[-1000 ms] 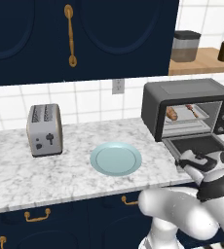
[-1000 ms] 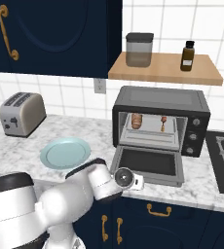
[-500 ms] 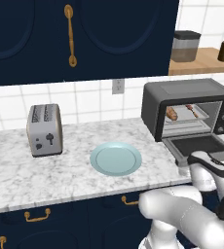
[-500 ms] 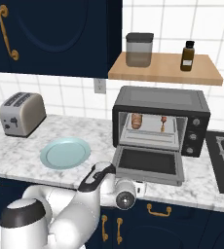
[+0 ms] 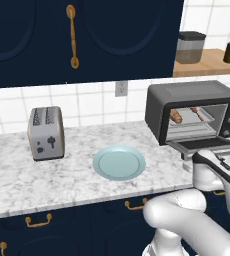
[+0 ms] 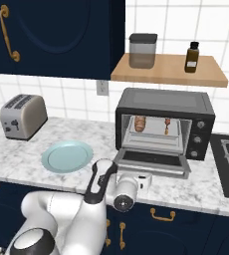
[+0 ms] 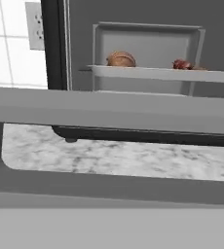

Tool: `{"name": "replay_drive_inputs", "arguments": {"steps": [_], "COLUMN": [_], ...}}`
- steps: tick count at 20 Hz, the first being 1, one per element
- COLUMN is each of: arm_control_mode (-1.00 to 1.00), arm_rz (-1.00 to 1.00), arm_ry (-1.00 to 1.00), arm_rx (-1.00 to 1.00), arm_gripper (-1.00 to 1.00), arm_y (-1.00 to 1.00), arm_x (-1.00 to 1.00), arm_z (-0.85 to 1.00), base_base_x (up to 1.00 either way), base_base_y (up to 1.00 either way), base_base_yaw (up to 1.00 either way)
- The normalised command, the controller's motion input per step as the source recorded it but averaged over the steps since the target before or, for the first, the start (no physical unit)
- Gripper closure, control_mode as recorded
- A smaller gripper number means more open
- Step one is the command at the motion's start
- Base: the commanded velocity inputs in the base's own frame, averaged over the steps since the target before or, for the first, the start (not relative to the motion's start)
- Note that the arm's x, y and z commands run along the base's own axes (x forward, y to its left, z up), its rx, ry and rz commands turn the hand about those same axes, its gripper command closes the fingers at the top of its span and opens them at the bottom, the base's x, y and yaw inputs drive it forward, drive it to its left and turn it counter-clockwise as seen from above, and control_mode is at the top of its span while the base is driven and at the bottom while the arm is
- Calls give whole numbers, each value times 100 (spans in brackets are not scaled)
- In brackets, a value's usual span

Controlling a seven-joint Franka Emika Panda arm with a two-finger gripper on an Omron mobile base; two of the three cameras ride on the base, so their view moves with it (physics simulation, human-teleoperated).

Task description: Pick up the kebab skewer and baguette bread, and place them inside the toaster oven. Close the toaster oven door and start by setting the timer.

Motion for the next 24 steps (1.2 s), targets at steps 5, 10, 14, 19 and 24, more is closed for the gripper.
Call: {"name": "replay_drive_inputs", "arguments": {"steps": [5, 10, 14, 19, 24], "arm_control_mode": [-100, -100, -100, -100, -100], "arm_rz": [0, 0, 0, 0, 0], "arm_ry": [-7, -2, 0, 0, 0], "arm_rx": [0, 0, 0, 1, 0], "arm_gripper": [-100, -100, -100, -100, -100], "arm_y": [5, 0, 0, 0, 0], "arm_x": [55, 60, 60, 66, 73], "arm_z": [76, 74, 72, 62, 36], "base_base_x": [0, 0, 0, 0, 0], "base_base_y": [0, 0, 0, 0, 0], "base_base_yaw": [0, 0, 0, 0, 0]}}
